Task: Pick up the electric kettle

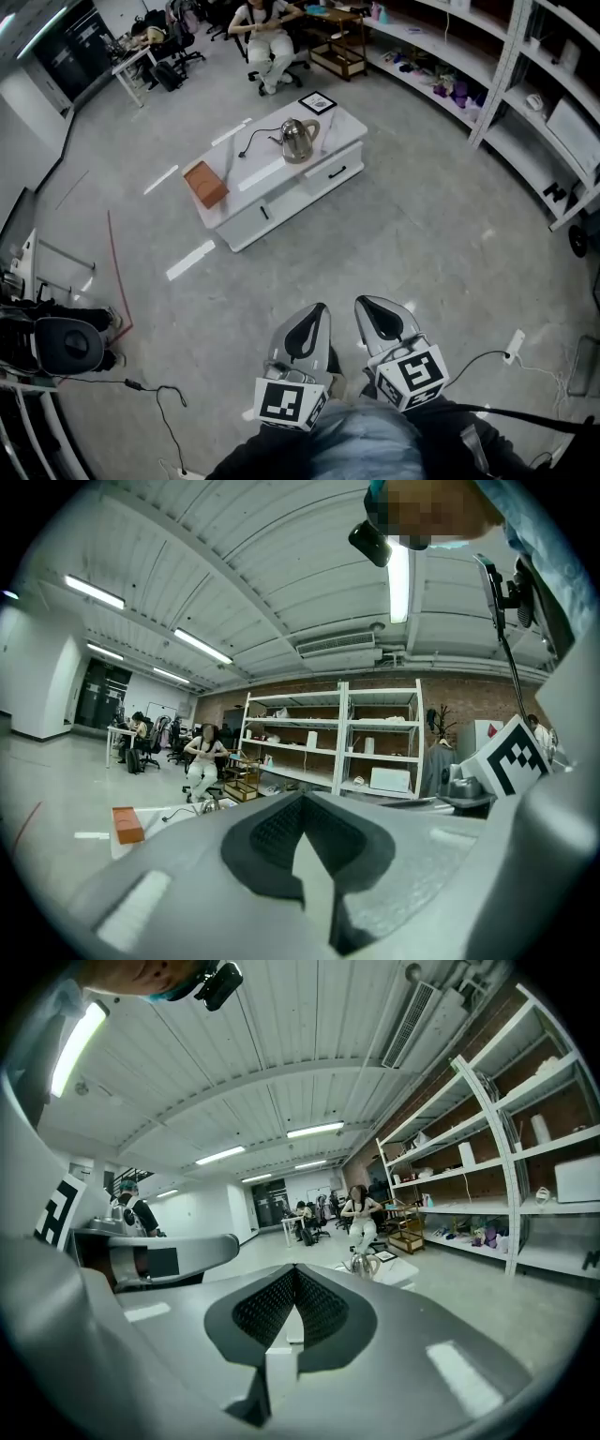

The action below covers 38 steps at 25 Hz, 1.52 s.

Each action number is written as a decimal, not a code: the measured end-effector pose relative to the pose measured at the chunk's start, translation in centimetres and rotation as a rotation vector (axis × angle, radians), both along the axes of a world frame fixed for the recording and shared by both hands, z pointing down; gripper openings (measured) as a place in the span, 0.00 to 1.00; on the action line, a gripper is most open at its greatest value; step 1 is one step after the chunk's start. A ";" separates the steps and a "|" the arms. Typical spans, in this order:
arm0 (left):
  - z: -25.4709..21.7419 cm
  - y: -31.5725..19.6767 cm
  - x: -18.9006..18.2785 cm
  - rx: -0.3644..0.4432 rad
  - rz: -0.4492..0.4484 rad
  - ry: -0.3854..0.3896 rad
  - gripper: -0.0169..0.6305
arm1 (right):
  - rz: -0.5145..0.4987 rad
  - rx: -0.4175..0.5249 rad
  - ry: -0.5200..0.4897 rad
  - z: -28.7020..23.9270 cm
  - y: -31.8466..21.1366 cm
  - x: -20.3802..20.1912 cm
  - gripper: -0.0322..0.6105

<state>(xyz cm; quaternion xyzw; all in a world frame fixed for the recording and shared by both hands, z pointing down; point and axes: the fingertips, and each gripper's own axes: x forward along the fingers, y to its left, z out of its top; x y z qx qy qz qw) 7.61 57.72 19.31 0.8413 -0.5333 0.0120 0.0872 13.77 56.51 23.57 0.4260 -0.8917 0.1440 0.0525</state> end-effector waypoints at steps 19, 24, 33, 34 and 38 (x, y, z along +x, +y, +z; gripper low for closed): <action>-1.4 -10.6 -8.2 0.070 -0.002 0.065 0.03 | 0.034 0.050 0.076 -1.6 -10.4 -6.7 0.09; -0.3 -11.6 -8.3 0.032 0.002 0.065 0.03 | 0.044 0.042 0.097 -1.1 -11.6 -6.3 0.09; 1.8 -16.0 -6.9 -0.048 -0.016 0.016 0.03 | 0.038 0.004 0.093 0.8 -16.6 -4.6 0.09; 1.8 -16.8 -6.5 -0.050 -0.015 0.014 0.03 | 0.035 0.011 0.097 0.7 -17.4 -4.4 0.09; 2.2 -20.7 -4.8 -0.061 -0.017 0.006 0.03 | 0.021 0.021 0.093 0.9 -21.2 -3.2 0.09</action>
